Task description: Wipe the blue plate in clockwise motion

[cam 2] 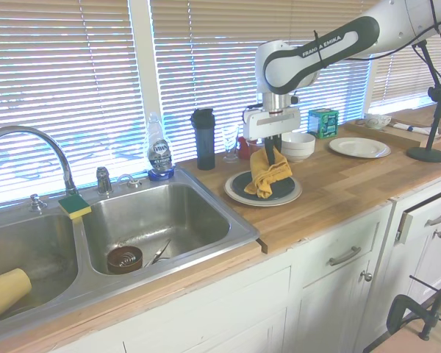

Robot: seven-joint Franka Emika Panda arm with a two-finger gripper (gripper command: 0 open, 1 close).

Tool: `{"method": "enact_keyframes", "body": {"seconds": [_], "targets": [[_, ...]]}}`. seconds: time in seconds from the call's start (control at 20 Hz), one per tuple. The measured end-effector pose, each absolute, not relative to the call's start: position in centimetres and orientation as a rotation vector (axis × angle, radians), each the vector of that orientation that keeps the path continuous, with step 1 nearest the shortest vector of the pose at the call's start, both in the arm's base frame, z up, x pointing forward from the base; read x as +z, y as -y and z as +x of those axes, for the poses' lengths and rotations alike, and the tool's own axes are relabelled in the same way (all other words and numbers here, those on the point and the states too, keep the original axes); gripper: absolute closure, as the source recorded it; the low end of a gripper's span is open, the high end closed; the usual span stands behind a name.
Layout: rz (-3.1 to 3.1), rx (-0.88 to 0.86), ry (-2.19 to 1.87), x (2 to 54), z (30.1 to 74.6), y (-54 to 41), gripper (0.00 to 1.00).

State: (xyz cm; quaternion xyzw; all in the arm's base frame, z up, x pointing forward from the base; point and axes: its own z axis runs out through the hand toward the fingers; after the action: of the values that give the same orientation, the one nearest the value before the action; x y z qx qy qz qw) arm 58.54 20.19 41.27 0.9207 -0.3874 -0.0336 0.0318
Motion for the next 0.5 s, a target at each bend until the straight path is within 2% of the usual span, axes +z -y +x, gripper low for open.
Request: {"method": "enact_keyframes", "body": {"seconds": [0.5], "targets": [[2.773,-0.135,1.157,35.7,55.5,-17.5,1.0]]}}
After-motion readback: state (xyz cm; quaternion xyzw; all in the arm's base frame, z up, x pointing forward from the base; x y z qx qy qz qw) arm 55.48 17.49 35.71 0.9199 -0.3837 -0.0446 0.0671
